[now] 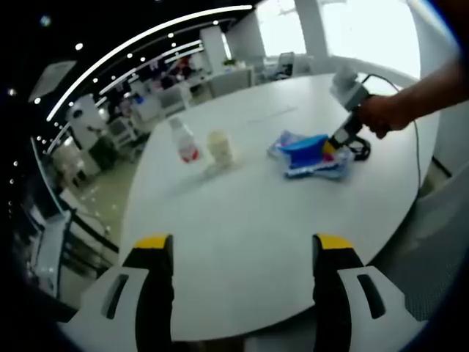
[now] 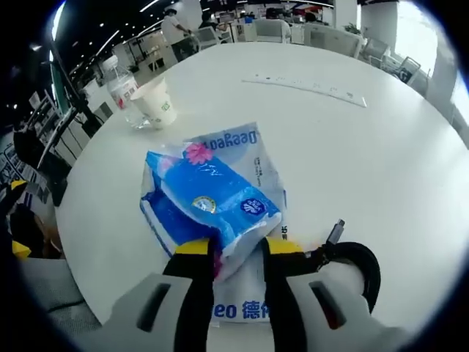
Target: Arrange the tabletop items into an orderly group along one side of the table until the central work area is clear of visible clutter.
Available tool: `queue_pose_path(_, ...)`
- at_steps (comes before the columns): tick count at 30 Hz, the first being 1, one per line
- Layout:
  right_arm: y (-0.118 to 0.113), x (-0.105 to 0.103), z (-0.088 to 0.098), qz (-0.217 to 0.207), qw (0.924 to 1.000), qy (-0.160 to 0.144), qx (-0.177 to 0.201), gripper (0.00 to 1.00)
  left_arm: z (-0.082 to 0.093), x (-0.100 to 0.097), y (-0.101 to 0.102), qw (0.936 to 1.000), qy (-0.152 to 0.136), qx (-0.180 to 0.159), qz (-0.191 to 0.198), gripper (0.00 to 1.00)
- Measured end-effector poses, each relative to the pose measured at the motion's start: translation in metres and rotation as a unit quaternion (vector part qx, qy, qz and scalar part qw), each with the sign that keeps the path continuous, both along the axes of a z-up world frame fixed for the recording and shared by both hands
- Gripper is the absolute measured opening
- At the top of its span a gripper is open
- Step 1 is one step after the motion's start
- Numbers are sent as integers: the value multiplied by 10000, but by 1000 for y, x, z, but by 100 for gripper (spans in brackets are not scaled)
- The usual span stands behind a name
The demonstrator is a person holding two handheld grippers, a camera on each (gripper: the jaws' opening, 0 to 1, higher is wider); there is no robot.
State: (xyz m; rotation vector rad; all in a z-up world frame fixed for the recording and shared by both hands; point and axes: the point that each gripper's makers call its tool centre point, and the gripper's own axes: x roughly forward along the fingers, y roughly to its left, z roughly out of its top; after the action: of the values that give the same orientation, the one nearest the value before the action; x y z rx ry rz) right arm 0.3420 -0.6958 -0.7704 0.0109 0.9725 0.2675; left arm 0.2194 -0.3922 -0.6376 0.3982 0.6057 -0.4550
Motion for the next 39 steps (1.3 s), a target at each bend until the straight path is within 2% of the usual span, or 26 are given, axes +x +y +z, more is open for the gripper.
queue_pose_path(2, 3, -2, 1, -63, 9999, 5, 138, 19, -1, -2, -1, 10000, 21, 37, -38, 74)
queue_pose_path(4, 2, -3, 3, -18, 9999, -69, 92, 14, -1, -1, -3, 10000, 29, 34, -73, 74)
queue_pose_path(6, 3, -4, 10, 28, 9997, -215, 126, 4, -3, -2, -3, 9999, 62, 72, -96, 74)
queue_pose_path(8, 0, -6, 14, 13, 9996, -251, 134, 2, -3, -2, -3, 9999, 70, 51, -97, 73)
queue_pose_path(12, -4, -7, 24, 112, 9992, -350, 121, 1, -4, -2, -2, 9999, 117, 15, -36, 73)
queue_pose_path(15, -10, -5, 40, 85, 9982, -566, 168, 0, -4, -1, -2, 9999, 120, -15, -28, 73)
queue_pose_path(17, -18, 2, 44, 85, 9971, -731, 198, 0, -6, -1, -3, 9998, 168, -9, -57, 73)
queue_pose_path(19, -24, 6, 59, 127, 9953, -949, 123, 1, -8, -2, -5, 9997, 215, -4, -109, 73)
queue_pose_path(20, -25, 1, 62, 96, 9943, -1058, 80, 1, -8, -3, -5, 9997, 223, 6, -124, 73)
queue_pose_path(21, -34, 0, 65, 58, 9937, -1111, -141, 1, -9, -3, -5, 9996, 229, 35, -141, 73)
queue_pose_path(22, -40, -3, 67, 62, 9931, -1133, -298, 1, -9, -3, -5, 9996, 230, 36, -146, 73)
queue_pose_path(26, -56, -4, 73, -156, 9929, -1155, -252, 1, -8, -2, -4, 9997, 212, -10, -100, 73)
queue_pose_path(29, -73, -4, 76, -287, 9921, -1163, -374, 1, -8, -2, -3, 9997, 241, -69, -50, 73)
queue_pose_path(39, -115, 13, 99, -360, 9887, -1285, -683, 1, -9, -3, -2, 9996, 270, -38, -40, 73)
